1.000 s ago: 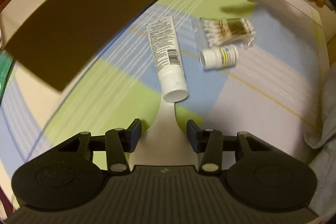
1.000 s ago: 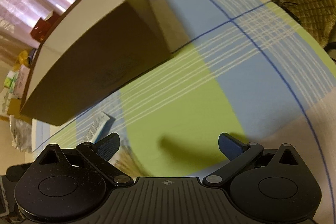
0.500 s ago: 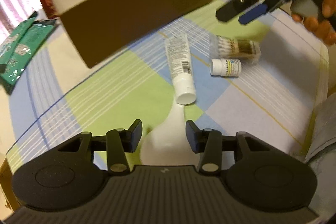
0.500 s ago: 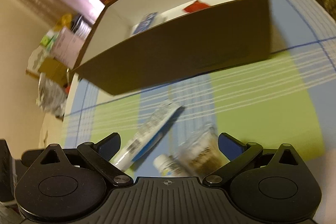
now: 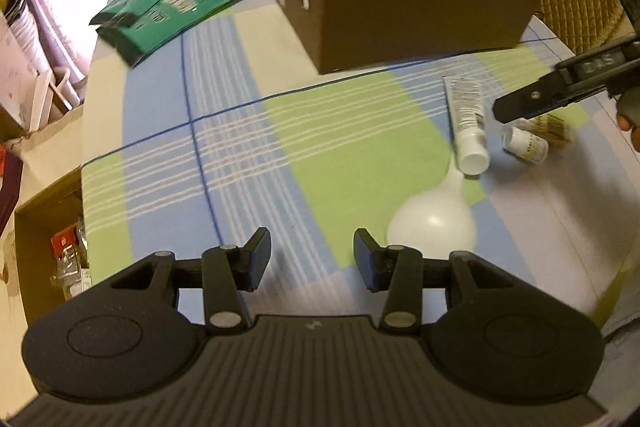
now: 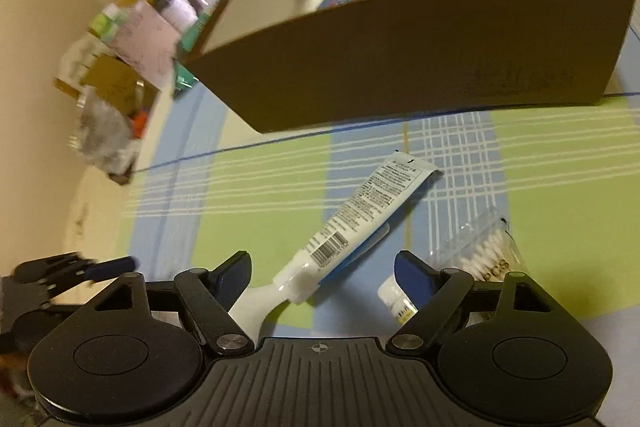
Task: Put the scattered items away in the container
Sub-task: 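Grasp the white tube with the right gripper while the left grasps the white plastic spoon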
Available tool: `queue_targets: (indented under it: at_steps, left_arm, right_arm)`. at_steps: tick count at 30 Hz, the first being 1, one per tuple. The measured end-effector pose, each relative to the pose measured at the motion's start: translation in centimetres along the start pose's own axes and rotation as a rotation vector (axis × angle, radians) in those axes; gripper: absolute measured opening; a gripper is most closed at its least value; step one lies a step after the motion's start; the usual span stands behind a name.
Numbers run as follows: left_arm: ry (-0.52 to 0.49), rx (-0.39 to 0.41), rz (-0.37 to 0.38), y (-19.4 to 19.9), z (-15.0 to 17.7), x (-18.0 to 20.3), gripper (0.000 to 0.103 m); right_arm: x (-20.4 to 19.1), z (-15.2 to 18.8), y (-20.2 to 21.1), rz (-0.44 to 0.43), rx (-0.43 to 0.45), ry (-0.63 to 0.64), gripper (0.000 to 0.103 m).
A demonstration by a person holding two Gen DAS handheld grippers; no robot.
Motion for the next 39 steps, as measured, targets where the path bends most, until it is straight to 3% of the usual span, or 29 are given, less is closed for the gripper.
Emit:
queue_targets:
  at_steps: [2, 5, 10, 13, 17, 27, 34, 39]
  left_arm:
    - [0.012, 0.003, 0.0, 0.1, 0.2, -0.5, 0.04]
    - [0.028, 0.007, 0.0, -0.1, 0.5, -1.1, 0.04]
    - [0.04, 0.012, 0.02, -0.4, 0.6, -1.5, 0.04]
    - [0.037, 0.013, 0.028, -0.5, 0.5, -1.5, 0.04]
    - [0.028, 0.017, 0.044, -0.7, 0.1, -1.1, 0.04]
    - [-0.052, 0.024, 0.173, -2.1, -2.2, 4.5, 0.04]
    - [-0.157, -0.043, 0.264, -4.5, -4.6, 10.2, 0.04]
    - [-0.23, -0.163, 0.266, -6.8, -4.9, 12.2, 0.039]
  right_arm:
    - [0.0, -0.3, -1.1, 0.038, -0.017, -0.019, 0.067]
    - [0.4, -0.7, -2.7, 0.101, -0.039, -0.047, 0.066]
    - [0.6, -0.4, -4.4, 0.143, -0.074, -0.041, 0.034]
    - [0.7, -0.3, -4.6, 0.155, -0.061, -0.011, 0.033]
    - [1.3, -0.6, -4.4, 0.104, -0.059, -0.06, 0.032]
    - [4.4, -1.7, 0.9, -0.246, 0.027, -0.405, 0.032]
    - [8.0, -1.8, 4.8, -0.262, 0.125, -0.486, 0.032]
    - [10.8, -1.2, 7.2, -0.266, 0.177, -0.554, 0.032]
Point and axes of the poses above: each gripper's, at about its wrist camera, not at the fingertips, and y roughly against the way its jaws point, x to its right, z to its underside, the point moved 10 cm from there along -y, roughly the way its jaws point, and after that the axes turned 3 degrees about -y, right-handed, at the moved point
